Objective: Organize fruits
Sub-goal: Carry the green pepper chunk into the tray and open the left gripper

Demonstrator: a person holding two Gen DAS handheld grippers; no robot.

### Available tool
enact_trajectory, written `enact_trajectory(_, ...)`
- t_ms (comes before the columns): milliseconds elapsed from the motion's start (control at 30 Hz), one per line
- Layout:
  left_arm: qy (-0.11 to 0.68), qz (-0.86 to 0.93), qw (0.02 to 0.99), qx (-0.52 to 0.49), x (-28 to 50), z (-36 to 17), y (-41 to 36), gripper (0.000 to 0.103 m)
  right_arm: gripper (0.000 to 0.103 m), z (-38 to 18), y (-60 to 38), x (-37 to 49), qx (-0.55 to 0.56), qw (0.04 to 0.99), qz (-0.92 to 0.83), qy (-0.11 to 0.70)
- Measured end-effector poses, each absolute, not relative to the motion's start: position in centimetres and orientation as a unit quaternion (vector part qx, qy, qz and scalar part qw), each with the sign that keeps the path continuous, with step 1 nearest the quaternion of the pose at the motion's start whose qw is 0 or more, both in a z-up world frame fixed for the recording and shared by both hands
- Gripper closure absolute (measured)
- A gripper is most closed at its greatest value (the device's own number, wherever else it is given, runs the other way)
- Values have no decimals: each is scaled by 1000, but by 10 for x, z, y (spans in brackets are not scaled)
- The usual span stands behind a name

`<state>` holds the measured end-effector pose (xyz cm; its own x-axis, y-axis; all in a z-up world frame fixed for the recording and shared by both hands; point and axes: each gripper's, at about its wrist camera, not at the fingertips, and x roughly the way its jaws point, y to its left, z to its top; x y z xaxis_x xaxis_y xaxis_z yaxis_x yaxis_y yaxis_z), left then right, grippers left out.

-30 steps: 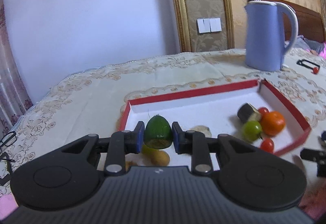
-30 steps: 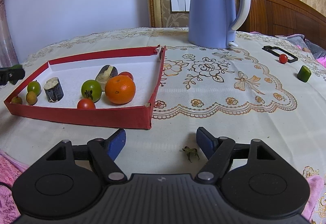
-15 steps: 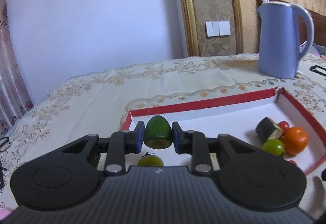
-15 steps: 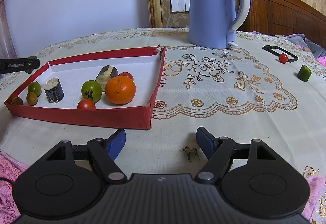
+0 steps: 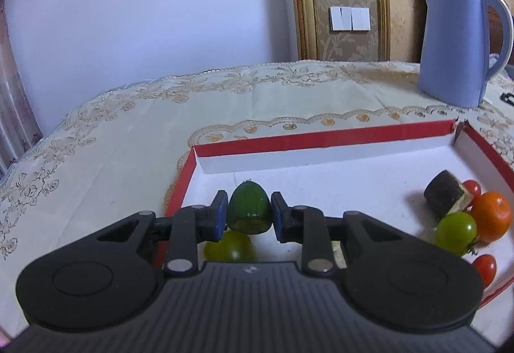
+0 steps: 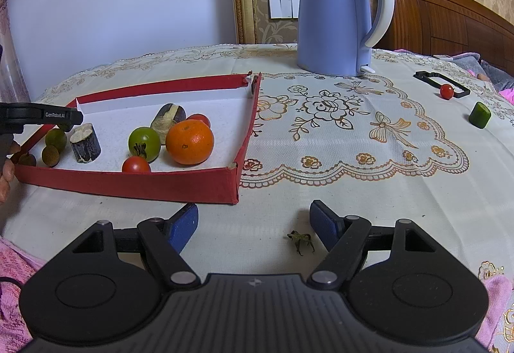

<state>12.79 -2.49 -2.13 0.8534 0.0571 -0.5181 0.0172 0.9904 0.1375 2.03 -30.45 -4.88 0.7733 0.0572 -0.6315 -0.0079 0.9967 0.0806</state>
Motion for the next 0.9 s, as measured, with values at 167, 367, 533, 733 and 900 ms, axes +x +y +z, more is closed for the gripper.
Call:
enact_trajectory(167, 282, 15, 956, 72, 132, -26, -26, 77, 27, -48, -304, 20, 39, 941, 18, 336)
enact_trajectory(367, 282, 22, 957, 72, 134, -29, -24, 77, 27, -48, -304, 20, 40, 941, 18, 336)
enact_trajectory(533, 280, 24, 957, 80, 134, -31, -26, 77, 27, -48, -304, 20, 40, 941, 18, 336)
enact_trajectory(733, 282, 26, 956, 78, 134, -31, -24, 72, 27, -48, -304, 20, 40, 941, 18, 336)
enact_trajectory(900, 279, 25, 957, 71, 122, -22, -22, 47, 26, -48, -306, 20, 46, 941, 20, 334)
